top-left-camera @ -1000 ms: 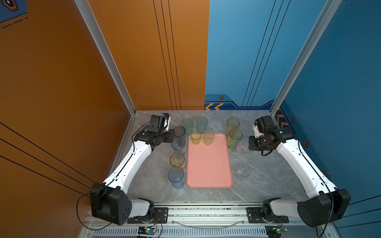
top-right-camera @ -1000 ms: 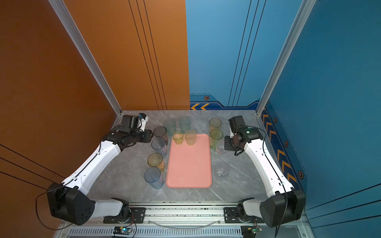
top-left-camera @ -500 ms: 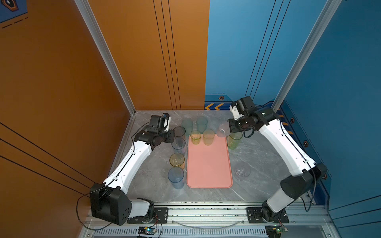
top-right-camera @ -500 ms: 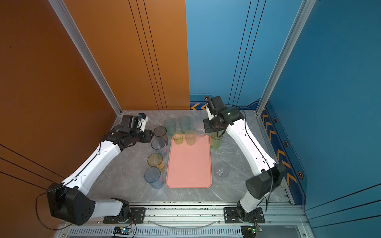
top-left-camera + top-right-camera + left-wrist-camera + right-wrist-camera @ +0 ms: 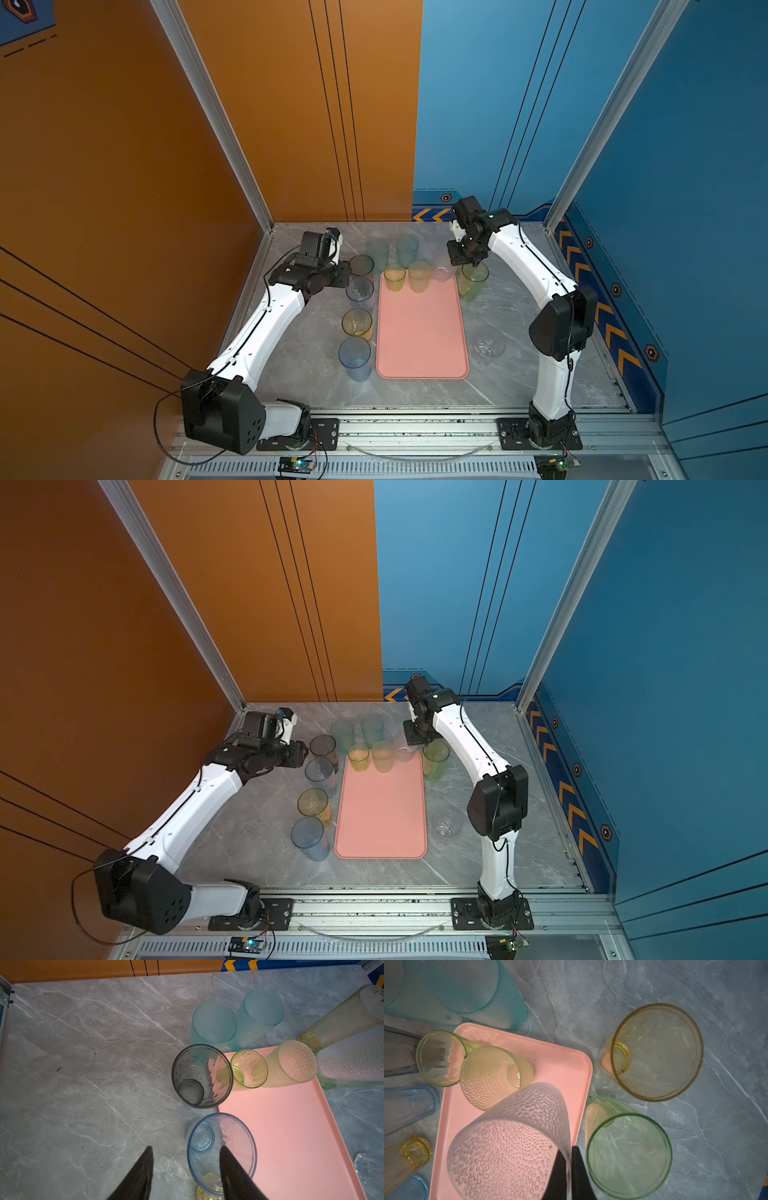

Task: Place the glasses into the tray
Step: Place the glass on the tray.

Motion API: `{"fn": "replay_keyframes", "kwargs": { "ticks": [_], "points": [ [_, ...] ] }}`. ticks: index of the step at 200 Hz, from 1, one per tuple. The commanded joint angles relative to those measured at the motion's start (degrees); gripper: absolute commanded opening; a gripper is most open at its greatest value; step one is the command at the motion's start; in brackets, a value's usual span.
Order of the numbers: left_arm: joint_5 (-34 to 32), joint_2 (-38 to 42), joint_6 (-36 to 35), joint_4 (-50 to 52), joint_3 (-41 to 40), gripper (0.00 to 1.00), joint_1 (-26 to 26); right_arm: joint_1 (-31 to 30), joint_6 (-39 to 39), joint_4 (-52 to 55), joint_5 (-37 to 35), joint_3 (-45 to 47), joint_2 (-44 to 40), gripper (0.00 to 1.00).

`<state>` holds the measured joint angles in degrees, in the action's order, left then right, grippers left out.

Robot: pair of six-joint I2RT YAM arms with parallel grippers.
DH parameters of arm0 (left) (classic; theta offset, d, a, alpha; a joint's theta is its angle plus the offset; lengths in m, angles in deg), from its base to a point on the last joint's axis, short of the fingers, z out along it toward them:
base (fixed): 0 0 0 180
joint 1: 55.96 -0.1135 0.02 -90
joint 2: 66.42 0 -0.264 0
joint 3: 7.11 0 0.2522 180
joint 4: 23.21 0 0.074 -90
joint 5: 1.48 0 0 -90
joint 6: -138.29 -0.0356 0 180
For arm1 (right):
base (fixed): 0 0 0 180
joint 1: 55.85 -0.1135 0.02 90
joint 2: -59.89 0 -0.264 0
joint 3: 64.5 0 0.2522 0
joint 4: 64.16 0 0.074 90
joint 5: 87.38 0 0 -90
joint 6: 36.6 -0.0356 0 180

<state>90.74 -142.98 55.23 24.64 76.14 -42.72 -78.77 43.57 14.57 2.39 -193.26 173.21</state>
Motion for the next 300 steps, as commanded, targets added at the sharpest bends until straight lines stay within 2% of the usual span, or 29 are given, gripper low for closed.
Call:
{"fn": "replay_keyframes", "kwargs": {
  "ticks": [1, 191, 300],
  "points": [
    [0.6, 0.6, -0.7, 0.4, 0.5, 0.53, -0.5, 0.4, 1.1, 0.5, -1.3, -2.1, 1.7, 0.0],
    [0.7, 0.5, -1.1, 1.2, 0.8, 0.54, -1.1, 1.2, 1.7, 1.7, -1.7, -7.4, 13.1, 0.0],
    [0.9, -0.6, -1.2, 1.4, 1.5, 0.54, -1.4, 1.8, 2.2, 2.4, -2.6, -8.0, 15.3, 0.0]
  ]
}}
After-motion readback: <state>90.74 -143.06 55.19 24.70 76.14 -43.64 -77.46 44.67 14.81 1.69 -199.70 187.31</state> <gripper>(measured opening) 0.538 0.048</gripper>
